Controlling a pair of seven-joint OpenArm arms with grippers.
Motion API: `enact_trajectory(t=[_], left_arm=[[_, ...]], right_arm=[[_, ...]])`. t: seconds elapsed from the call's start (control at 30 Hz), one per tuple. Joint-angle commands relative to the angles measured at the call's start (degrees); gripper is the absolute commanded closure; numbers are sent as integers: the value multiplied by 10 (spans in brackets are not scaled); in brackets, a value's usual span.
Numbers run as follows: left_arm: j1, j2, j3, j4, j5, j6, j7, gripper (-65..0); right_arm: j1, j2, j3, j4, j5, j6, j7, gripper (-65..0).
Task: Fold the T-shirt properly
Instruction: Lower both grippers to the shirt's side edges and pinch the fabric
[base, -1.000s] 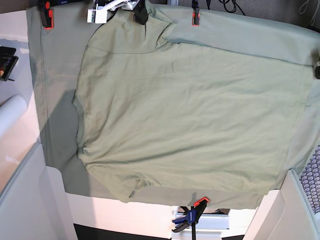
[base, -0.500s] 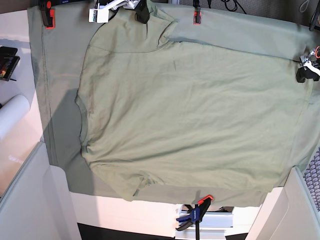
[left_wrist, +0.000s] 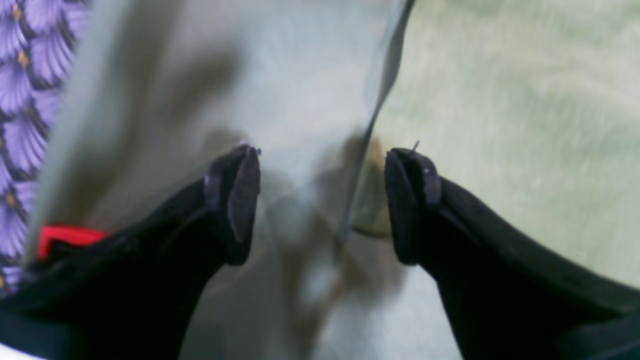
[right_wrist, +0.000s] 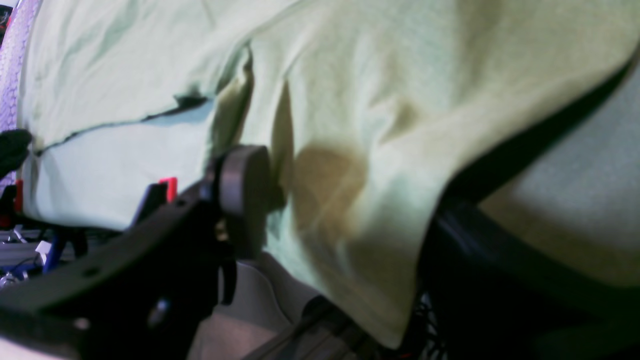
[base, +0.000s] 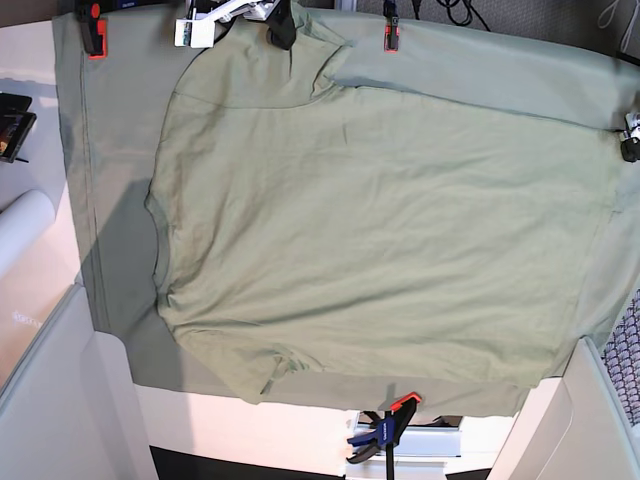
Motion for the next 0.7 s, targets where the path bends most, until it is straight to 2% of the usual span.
enact_trajectory(t=[0.0,0.1,0.23,0.43,0.5,0.6,0.67], left_arm=[[-4,-17,-1,7,-9,-11,-7,-427],[-4,-17,18,7,-26,-49,0,-428],[-5,-9,56,7,-23,-52,0,-427],[-4,29,66,7,-12,-58,0,-407],[-3,37,66,7,-12,-71,0,-342],[-3,43,66,7,-15,-99,0,-181],[-3,44,66,7,-27,-101,-1,-110]], right_arm=[[-5,0,-1,4,-2,0,-6,-345],[-5,0,-1,4,-2,0,-6,-345],[-5,0,-1,4,-2,0,-6,-345],[-5,0,-1,4,-2,0,-6,-345],[-5,0,-1,4,-2,0,-6,-345],[-5,0,-1,4,-3,0,-6,-345],[-5,0,-1,4,-4,0,-6,-344]])
